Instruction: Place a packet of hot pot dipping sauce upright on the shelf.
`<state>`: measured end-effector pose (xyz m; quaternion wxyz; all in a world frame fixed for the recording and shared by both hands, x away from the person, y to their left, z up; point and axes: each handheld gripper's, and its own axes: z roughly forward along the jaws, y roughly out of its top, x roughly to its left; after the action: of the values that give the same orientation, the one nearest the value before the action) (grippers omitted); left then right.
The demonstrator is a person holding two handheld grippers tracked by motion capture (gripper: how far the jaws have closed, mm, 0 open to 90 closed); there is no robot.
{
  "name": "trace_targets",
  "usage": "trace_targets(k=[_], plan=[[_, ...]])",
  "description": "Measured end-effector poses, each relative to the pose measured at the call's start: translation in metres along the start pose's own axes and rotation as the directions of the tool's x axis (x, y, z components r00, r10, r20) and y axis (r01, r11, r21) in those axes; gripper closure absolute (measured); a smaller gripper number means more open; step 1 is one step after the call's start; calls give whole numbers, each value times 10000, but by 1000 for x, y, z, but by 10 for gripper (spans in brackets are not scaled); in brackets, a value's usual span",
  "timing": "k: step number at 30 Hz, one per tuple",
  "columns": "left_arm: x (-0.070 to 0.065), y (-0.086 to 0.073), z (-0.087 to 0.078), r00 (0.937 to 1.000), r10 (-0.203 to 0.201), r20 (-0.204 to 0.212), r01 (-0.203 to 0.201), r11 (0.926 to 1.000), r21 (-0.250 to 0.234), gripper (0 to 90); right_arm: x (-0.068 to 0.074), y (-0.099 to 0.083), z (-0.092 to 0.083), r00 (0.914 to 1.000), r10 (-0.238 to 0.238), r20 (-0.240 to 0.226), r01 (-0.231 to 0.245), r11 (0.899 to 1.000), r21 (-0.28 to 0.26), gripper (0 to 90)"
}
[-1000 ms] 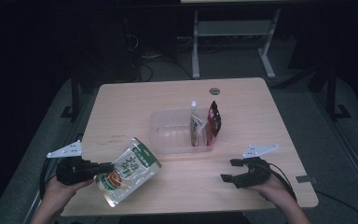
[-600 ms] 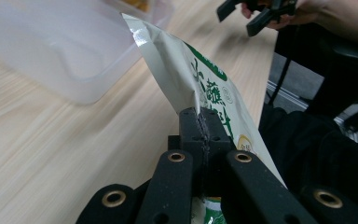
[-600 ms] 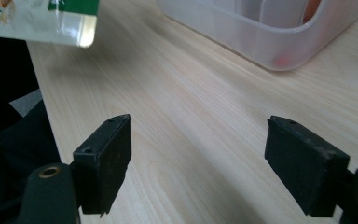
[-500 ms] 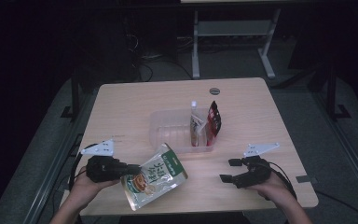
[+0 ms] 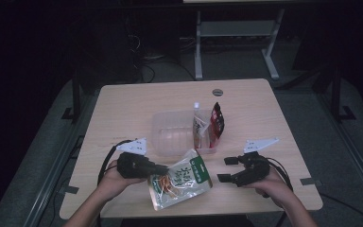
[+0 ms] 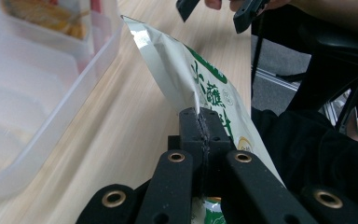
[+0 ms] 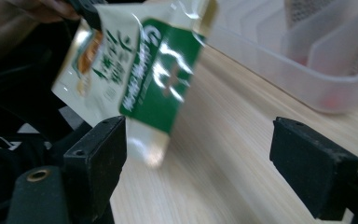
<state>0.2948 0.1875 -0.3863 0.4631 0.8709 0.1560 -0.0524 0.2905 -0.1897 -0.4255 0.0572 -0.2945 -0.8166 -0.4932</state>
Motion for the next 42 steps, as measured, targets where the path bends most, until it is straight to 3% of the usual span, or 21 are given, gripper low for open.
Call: trace_targets(k=[7, 13, 19, 30, 42], plan=[[4, 16, 17, 9984, 374, 427, -369, 9992, -131, 900, -3, 11, 13, 9984, -130, -543, 130, 9999, 2, 189], [1, 18, 20, 9959, 686, 583, -673, 9974, -236, 900, -5, 9, 26, 9942, 205, -1053, -184, 9996, 215, 226], [-1, 17, 22, 9940, 897, 631, -885, 9958, -213, 900, 0, 9, 32, 9882, 149, -1527, -97, 9993, 350, 342], [5, 15, 24, 9956, 784, 508, -767, 9965, -333, 900, 2, 8, 32, 9788, 114, -2046, -60, 9996, 269, 584], [13, 8, 26, 9972, 690, 300, -680, 9971, -338, 900, 3, 9, 32, 9724, -101, -2332, 137, 9998, 135, 731]])
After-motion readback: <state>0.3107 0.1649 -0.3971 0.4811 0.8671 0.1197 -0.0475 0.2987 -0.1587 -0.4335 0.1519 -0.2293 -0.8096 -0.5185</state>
